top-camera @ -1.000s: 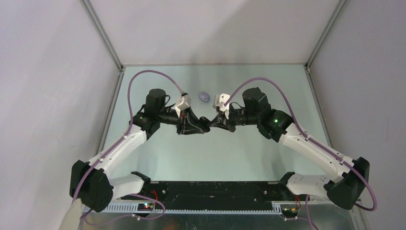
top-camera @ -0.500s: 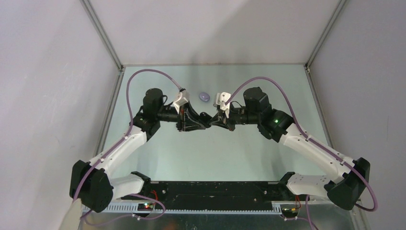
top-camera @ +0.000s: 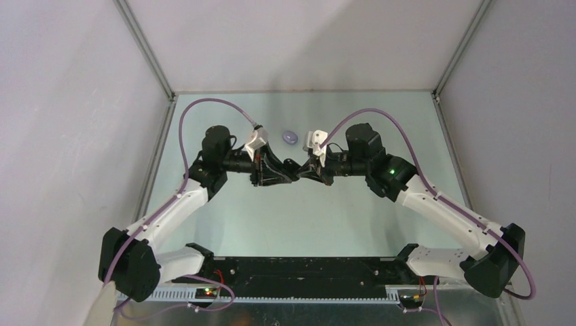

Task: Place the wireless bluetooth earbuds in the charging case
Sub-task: Insert the right earbud into the right side groove of the charging case, then pick up the left earbud from the center of the board.

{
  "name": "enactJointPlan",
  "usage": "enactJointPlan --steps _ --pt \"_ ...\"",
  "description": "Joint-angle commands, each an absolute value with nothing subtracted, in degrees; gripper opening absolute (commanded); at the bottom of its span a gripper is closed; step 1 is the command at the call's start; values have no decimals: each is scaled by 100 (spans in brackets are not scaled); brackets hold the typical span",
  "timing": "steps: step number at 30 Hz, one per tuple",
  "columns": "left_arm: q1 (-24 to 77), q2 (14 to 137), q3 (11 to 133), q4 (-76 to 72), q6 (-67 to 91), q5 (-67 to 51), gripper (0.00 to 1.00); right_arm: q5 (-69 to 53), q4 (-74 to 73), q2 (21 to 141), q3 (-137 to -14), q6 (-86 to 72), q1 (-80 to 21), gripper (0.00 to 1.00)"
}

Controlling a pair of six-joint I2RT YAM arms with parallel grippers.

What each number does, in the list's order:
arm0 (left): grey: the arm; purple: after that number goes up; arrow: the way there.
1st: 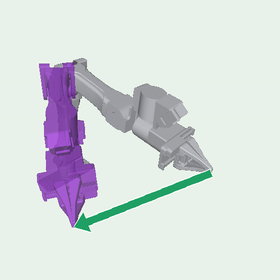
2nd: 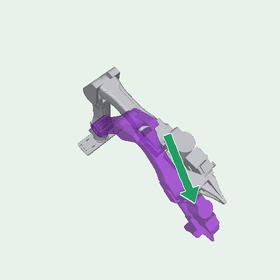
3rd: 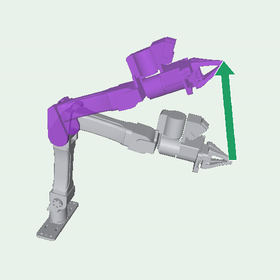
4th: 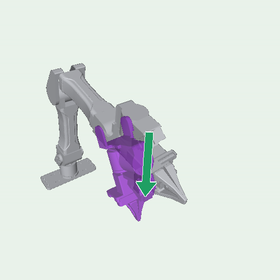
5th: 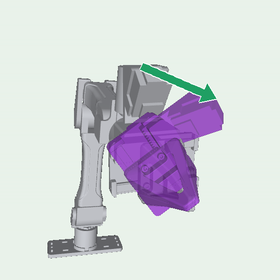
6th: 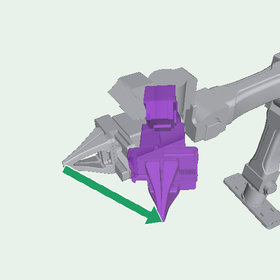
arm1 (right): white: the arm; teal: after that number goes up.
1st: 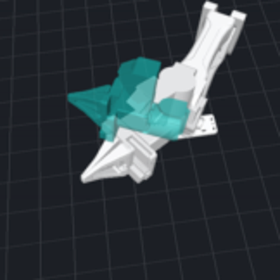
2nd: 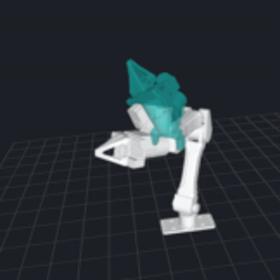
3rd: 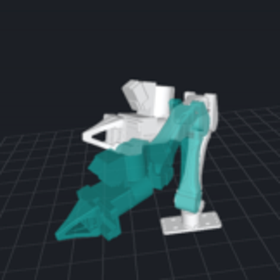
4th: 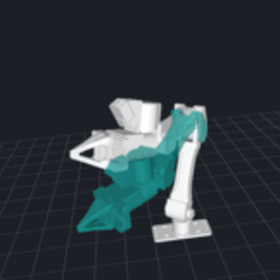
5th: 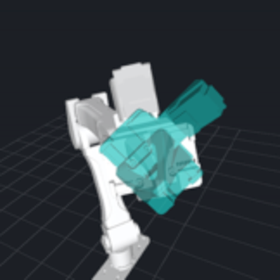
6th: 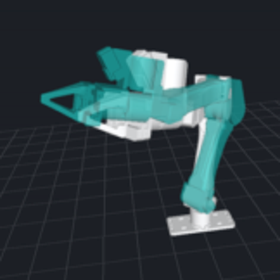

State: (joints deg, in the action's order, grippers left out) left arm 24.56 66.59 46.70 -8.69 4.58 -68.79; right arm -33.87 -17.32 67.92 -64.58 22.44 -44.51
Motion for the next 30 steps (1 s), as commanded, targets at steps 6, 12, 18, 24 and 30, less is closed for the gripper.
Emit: enactJointPlan --steps 6,12,18,24,30 --pt "2448 6412 4726 -1199 432 -6904 0 -3656 -1648 6766 -6502 2145 -4511 22" --pt "2444 6399 4729 -1139 368 -6925 0 -3688 -1785 6676 -6663 2120 -4471 29" --pt "2443 6382 4779 -893 172 -6950 0 -3721 -1893 6502 -6784 2122 -4358 34" --pt "2443 6329 4885 -337 -388 -6981 0 -4096 -1970 6280 -6889 1968 -4078 27" --pt "2452 6323 4970 -56 -671 -6994 0 -4267 -1955 6326 -6888 1864 -4006 12"
